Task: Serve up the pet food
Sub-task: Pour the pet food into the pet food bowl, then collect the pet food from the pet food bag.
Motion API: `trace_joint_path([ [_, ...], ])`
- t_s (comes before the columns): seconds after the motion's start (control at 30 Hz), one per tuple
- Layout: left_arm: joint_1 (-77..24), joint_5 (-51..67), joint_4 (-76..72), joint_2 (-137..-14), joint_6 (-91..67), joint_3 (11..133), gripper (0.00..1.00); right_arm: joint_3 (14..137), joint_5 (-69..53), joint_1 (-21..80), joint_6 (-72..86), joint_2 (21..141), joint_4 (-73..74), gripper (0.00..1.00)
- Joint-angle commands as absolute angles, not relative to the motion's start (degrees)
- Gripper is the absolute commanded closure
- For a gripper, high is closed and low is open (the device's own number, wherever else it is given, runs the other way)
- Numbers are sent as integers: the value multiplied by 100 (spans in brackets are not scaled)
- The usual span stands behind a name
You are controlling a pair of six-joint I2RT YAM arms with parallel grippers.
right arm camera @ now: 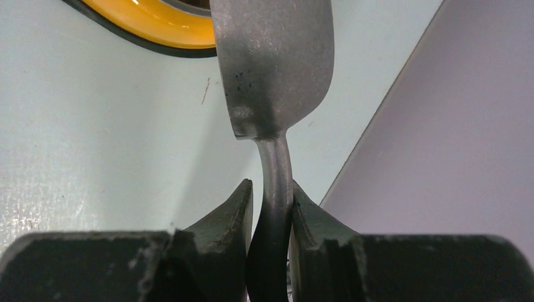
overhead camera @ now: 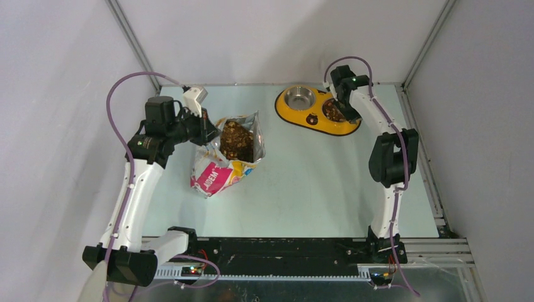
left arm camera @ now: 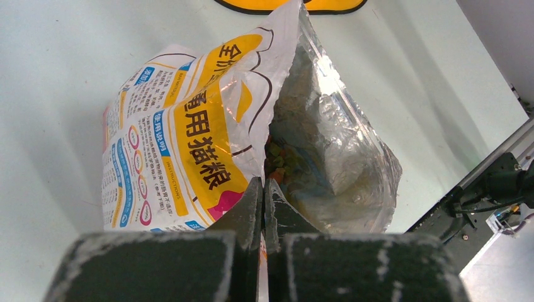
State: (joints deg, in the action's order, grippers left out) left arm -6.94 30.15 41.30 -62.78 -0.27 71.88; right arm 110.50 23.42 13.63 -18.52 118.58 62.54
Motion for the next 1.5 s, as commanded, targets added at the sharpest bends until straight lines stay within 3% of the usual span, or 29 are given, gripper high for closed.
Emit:
trace_joint_path([
  [0.0,-630,3119,4133,-5969,-128,7282,100,10983,2802,1386,-1809,11150,5598,100],
  [0.17,-625,2889,4182,-5917,-97,7333,100,10959,2344,1340,-1636,10882,5559,100],
  [0.33,-616,2532,4246,-5904,-109,7481,100,12226,-375,1060,-908,11002,6916,100],
  [0.57,-573,2451,4247,-5931,-104,7546,100,12331,-3249,1439,-1020,10762,7523,100],
  [0.8,-572,2612,4223,-6008,-126,7593,100,11859,-3868,2445,-1018,11073,7563,100],
  [1.07,-572,2970,4314,-6100,-47,7575,99,11786,-4450,2899,-874,11551,7523,100],
  [1.13,-586,3028,4338,-6133,-15,7592,95,11682,-4541,2954,-858,11581,7433,100],
  [1.2,-585,3048,4352,-6167,-10,7631,83,11650,-4620,3005,-847,11610,7408,100],
  [1.27,-577,2978,4386,-6223,-9,7684,55,11654,-4669,3053,-836,11618,7376,100],
  [1.33,-586,2776,4428,-6275,-9,7736,35,11659,-4691,3104,-798,11611,7323,100],
  [1.4,-592,2548,4444,-6314,-9,7751,23,11674,-4701,3163,-765,11617,7273,100],
  [1.47,-624,2310,4490,-6361,-9,7764,18,11687,-4747,3195,-738,11634,7238,100],
])
